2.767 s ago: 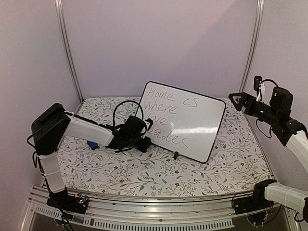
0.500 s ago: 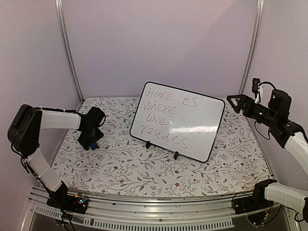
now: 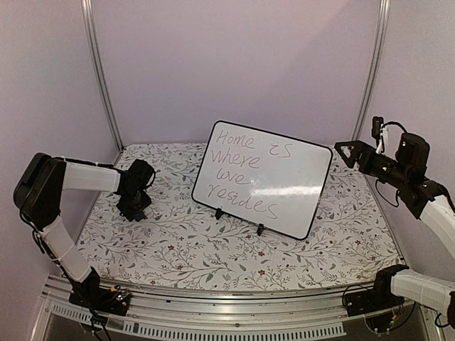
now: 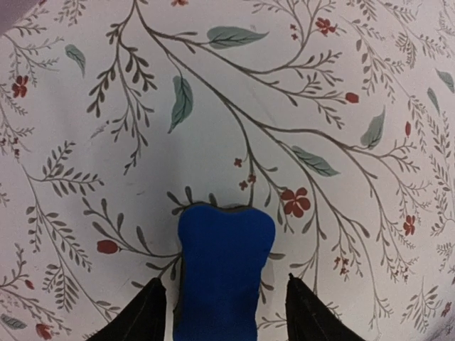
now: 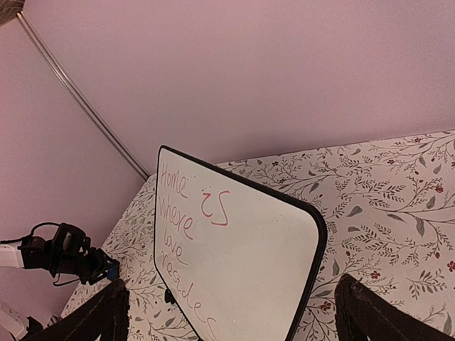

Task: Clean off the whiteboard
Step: Pick up the whiteboard eraser from the center of the board.

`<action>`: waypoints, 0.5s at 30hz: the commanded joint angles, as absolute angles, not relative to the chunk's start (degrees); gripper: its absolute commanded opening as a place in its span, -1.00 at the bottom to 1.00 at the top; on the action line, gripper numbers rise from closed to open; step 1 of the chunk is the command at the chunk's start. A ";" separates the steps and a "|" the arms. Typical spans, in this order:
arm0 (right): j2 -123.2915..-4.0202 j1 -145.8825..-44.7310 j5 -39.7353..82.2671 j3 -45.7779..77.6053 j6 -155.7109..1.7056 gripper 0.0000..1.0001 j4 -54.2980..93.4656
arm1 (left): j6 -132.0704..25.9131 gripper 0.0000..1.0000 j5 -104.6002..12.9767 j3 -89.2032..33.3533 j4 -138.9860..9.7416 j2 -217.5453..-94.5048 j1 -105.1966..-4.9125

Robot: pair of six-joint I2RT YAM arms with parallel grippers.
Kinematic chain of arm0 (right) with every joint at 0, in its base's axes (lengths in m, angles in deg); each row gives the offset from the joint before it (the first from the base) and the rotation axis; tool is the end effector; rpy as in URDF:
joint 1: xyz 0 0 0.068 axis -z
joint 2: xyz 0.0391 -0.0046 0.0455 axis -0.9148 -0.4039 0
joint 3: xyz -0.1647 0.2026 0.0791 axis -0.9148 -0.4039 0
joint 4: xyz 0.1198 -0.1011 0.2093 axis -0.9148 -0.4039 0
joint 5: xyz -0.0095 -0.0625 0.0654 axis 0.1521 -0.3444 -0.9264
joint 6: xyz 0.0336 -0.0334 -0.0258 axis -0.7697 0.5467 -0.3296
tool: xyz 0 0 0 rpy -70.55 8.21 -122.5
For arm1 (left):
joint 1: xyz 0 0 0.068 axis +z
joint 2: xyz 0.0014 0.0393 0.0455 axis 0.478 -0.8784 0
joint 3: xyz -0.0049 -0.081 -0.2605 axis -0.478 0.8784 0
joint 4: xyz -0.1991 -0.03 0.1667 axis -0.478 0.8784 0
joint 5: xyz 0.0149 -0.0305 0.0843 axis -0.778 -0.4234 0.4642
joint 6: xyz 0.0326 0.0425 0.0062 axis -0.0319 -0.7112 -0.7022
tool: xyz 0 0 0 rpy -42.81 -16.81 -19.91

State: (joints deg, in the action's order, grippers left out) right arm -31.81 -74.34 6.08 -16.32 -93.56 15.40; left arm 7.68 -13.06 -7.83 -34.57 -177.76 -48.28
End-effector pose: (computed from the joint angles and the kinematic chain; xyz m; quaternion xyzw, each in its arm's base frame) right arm 0.1986 0.0424 0.3286 -0.0254 0.7644 0.3166 0.5611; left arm 0.2867 -0.0871 0.1427 -0.4564 0.8526 0.0418 0.2512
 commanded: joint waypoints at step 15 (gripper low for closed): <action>-31.71 -74.00 6.07 -17.18 -94.27 0.98 16.30 | 6.54 -0.07 -12.68 -6.14 -36.41 -178.40 -46.61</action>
State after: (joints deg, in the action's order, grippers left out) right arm -31.81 -74.34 6.08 -16.80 -93.63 15.47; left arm 7.13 -13.10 -6.74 -35.91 -177.76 -47.60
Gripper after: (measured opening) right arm 0.989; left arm 0.479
